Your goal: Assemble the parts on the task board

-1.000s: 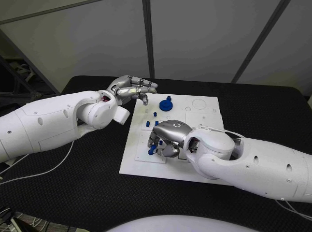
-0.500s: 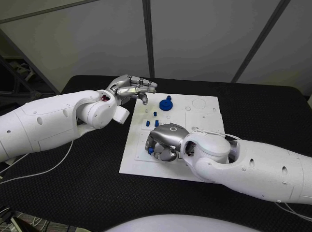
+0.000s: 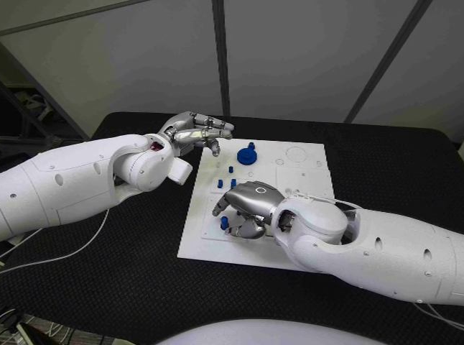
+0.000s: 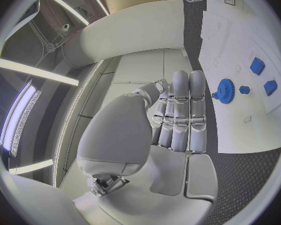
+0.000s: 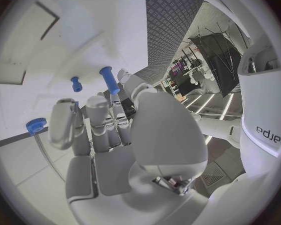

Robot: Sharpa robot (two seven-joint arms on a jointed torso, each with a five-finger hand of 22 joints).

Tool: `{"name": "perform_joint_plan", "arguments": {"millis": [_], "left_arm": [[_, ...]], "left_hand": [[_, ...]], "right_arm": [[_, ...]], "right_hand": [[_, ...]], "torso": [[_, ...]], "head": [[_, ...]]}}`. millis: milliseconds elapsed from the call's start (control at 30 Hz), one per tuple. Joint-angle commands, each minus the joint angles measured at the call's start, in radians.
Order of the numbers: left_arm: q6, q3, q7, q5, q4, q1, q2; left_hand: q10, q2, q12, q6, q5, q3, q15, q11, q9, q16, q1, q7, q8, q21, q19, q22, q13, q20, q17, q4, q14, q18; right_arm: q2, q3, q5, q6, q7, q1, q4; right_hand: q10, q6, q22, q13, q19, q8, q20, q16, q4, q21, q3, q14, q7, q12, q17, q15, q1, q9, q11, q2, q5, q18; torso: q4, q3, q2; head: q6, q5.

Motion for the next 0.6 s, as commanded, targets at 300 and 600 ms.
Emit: {"name": "perform_joint_plan", "arguments": {"millis": [300,600], "left_arm": [[0.012,0.000,-0.002,0.005,0.002,0.001,-0.009],[-0.009,-0.002,0.024,0.005,0.007,0.001,-0.023]], "left_hand": [[-0.009,0.012,0.004,0.003,0.004,-0.001,0.003,0.001,0.002,-0.005,-0.001,0.006,-0.004,-0.007,-0.001,-0.001,0.001,0.004,-0.001,-0.007,-0.001,-0.018],[-0.008,0.013,0.005,0.004,0.005,-0.001,0.003,0.000,0.002,-0.006,0.001,0.005,-0.005,-0.007,-0.001,-0.002,0.002,0.004,-0.002,-0.009,0.000,-0.018]], "right_arm": [[-0.182,0.025,0.182,-0.191,0.030,0.002,0.112],[-0.407,0.074,0.403,-0.178,-0.111,0.013,0.198]], "right_hand": [[0.088,0.046,-0.050,0.013,-0.025,0.018,-0.011,-0.067,0.077,-0.054,-0.069,-0.019,0.045,0.083,-0.096,-0.013,0.034,0.009,-0.019,0.024,-0.010,0.024],[0.449,0.206,0.122,0.120,0.079,0.083,-0.079,0.061,0.171,0.114,-0.089,0.043,-0.041,0.262,0.088,-0.091,-0.059,0.069,-0.119,0.015,-0.026,-0.020]], "torso": [[-0.0015,-0.0013,-0.003],[-0.0143,-0.0014,-0.007]], "head": [[0.008,-0.012],[0.023,-0.063]]}}
